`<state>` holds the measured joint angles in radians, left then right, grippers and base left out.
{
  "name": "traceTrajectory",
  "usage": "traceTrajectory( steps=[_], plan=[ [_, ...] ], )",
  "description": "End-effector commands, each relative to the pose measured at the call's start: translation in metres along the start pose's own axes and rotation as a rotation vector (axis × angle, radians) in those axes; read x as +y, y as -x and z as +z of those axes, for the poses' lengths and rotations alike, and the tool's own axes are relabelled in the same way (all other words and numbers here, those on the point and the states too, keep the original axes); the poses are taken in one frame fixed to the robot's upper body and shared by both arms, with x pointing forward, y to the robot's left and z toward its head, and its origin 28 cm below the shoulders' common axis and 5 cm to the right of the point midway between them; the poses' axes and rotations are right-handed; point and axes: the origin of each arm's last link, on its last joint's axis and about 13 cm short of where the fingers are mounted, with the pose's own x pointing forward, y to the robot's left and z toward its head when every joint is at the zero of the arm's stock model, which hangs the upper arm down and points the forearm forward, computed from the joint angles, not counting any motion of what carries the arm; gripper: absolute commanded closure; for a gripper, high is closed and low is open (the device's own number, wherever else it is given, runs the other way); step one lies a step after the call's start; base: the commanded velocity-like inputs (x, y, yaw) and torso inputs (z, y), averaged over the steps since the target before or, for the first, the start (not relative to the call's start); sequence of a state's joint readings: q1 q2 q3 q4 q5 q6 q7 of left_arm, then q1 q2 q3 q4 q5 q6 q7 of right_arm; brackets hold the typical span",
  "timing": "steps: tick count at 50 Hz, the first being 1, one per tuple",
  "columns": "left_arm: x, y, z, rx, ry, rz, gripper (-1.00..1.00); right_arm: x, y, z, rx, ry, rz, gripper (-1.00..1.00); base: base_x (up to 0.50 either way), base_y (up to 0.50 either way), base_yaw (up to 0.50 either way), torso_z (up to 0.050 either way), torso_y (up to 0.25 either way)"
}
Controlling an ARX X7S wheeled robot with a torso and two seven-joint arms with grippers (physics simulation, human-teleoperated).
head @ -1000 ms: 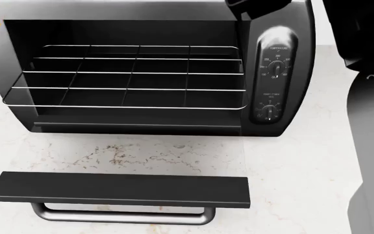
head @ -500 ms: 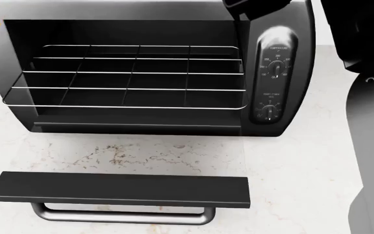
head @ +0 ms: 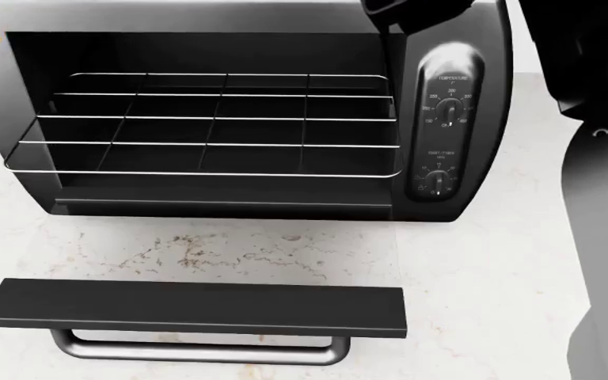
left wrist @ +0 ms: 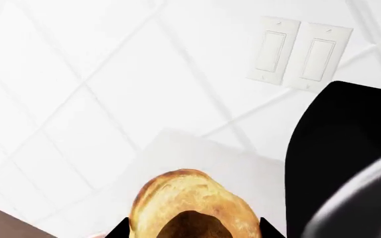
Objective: Pick the bread from the rack and place it on the plate on the counter.
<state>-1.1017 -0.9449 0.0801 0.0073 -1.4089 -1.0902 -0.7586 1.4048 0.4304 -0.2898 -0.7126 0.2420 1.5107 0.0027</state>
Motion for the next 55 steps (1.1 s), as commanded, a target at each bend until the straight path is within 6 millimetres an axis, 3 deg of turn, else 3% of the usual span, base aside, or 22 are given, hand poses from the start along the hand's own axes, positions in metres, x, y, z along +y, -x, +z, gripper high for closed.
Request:
traceTrajectory(
  steps=[1,29,30,31,50,55],
  plan=[
    [0.014,-0.002,-0.020,0.007,0.098,0.036,1.00,0.000,0.000,0.000,-0.006,-0.024,-0.002,-1.00,0.00,0.00,0.00,0.000,0.000],
    [0.036,-0.010,-0.066,0.086,0.176,0.120,1.00,-0.001,0.001,0.002,-0.006,-0.016,-0.003,-1.00,0.00,0.00,0.00,0.000,0.000],
    [0.045,-0.007,-0.084,0.120,0.194,0.165,1.00,-0.002,0.003,0.002,-0.007,-0.016,-0.005,-1.00,0.00,0.00,0.00,0.000,0.000],
    [0.046,-0.005,-0.086,0.122,0.192,0.167,1.00,-0.002,0.003,0.002,-0.008,-0.017,-0.006,-1.00,0.00,0.00,0.00,0.000,0.000],
    [0.062,0.014,-0.100,0.157,0.200,0.217,1.00,-0.002,0.003,-0.001,-0.013,-0.018,-0.004,-1.00,0.00,0.00,0.00,0.000,0.000],
    [0.059,0.008,-0.100,0.185,0.173,0.197,1.00,-0.001,0.003,0.000,-0.014,-0.017,-0.002,-1.00,0.00,0.00,0.00,0.000,0.002]
  ],
)
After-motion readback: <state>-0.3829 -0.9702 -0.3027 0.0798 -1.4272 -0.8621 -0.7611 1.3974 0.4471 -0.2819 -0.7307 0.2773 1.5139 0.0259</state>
